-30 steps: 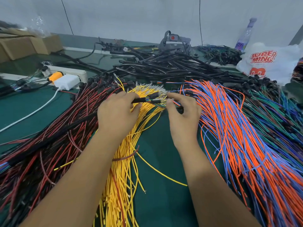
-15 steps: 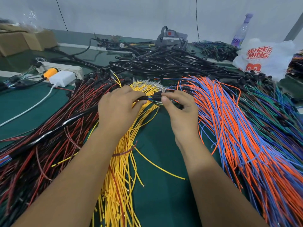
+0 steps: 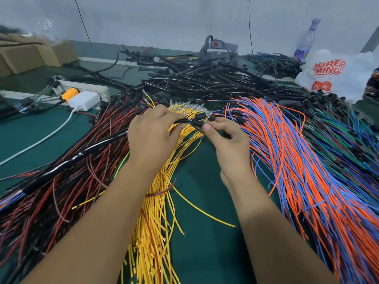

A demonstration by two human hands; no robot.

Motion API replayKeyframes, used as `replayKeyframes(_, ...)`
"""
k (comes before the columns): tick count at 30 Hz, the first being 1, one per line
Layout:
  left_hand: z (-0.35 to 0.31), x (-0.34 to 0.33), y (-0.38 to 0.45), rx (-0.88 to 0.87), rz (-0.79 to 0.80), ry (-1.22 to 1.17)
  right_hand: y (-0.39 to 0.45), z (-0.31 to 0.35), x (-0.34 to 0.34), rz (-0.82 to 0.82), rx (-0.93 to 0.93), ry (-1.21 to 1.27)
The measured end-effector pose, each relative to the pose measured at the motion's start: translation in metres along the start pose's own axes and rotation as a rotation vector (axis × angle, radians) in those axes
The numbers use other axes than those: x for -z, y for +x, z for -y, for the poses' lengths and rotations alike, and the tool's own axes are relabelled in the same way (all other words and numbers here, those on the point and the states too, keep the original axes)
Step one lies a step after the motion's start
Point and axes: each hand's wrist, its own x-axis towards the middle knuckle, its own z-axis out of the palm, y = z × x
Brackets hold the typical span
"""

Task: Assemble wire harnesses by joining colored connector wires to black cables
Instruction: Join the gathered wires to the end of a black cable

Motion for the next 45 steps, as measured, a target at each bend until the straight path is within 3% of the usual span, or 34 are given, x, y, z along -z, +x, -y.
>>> replayKeyframes(6,-0.001,0.006,0.0,-0.074,-0.019,0.004,0.004,0.003,0.004,-0.014,-0.109,0.077)
replayKeyframes(11,-0.003,0.006,0.0,-0.178,-0.023,-0.034,0.006,0.0,0.009,-0.019,-0.074,0.046)
replayKeyframes(22,-0.001,0.004,-0.002,-0.125,-0.048,-0.057,-0.002,-0.002,-0.001,0.054,-0.009,-0.03)
replayKeyframes(27,-0.004,0.005,-0.001,-0.22,-0.152,-0.036,0.0,-0.001,-0.007,0.02,-0.19,0.155)
replayKeyframes(31,-0.005,0.004,-0.002,-0.296,-0.157,-0.063,0.006,-0.001,-0.006,0.047,-0.203,0.171)
replayKeyframes(45,-0.004,-0.002,-0.002,-0.236,-0.084,-0.154,0.016,0.004,0.012,0.119,-0.359,0.201)
